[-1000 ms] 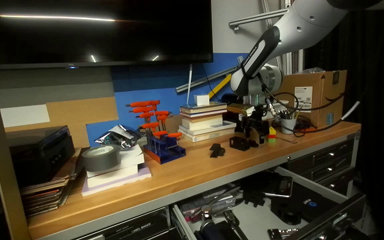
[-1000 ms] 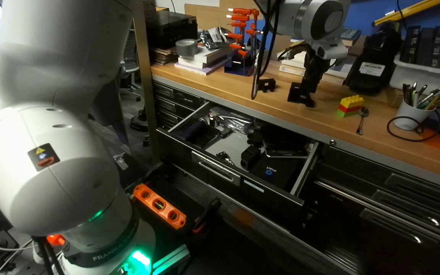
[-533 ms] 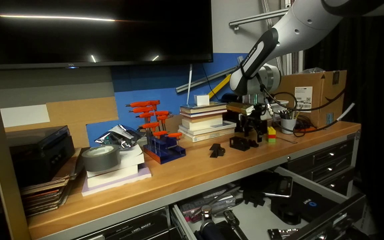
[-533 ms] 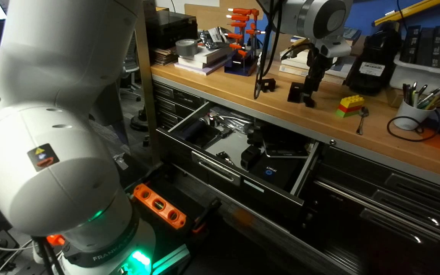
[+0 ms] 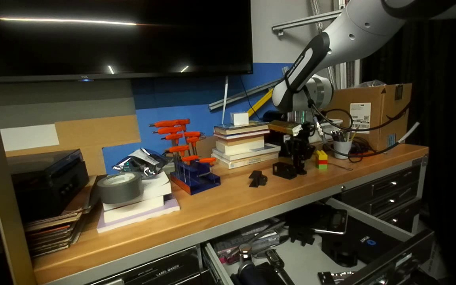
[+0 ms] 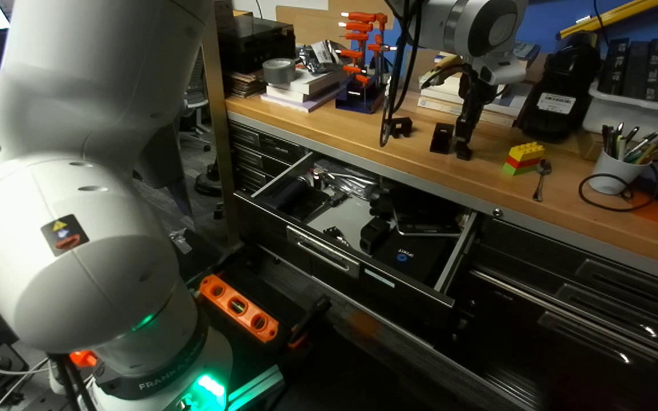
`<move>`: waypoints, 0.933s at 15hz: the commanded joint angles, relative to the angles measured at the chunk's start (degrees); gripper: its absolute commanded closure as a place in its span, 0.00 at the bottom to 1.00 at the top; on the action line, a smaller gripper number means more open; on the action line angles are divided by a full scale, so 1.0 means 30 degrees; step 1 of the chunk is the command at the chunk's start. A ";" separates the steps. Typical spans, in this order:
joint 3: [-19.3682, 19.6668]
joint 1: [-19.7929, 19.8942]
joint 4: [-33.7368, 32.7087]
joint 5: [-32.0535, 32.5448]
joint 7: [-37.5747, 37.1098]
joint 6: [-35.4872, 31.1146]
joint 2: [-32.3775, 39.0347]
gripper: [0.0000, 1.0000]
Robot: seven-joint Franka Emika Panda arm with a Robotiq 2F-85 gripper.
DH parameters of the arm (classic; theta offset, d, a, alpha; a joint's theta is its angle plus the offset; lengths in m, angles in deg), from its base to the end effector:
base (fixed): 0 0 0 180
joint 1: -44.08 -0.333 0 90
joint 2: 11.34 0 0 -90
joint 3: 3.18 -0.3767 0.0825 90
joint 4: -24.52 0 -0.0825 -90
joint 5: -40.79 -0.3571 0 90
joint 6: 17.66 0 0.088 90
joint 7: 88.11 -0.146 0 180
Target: Put the three black objects in the open drawer then close the drawer
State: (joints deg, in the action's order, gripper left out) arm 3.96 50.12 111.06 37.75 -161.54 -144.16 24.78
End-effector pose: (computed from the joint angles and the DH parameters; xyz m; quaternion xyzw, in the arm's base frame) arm 0.7166 -0.1468 0.3282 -0.7259 0.6867 -0.0384 0.0057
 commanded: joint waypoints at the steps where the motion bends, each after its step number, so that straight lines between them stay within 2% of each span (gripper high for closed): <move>1: 0.0192 -0.0123 -0.0449 -0.0448 0.0609 0.0080 0.0207 0.78; 5: 0.0099 -0.0167 0.0360 -0.0437 0.1204 -0.0123 -0.0285 0.78; 7: 0.0139 -0.0307 0.1548 -0.0294 0.1647 -0.0558 -0.0962 0.78; 14: 0.0186 -0.0906 0.7406 -0.0068 0.2980 -0.2310 -0.4627 0.78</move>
State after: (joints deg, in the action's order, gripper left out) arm 3.96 48.81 122.61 37.75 -154.82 -147.73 17.74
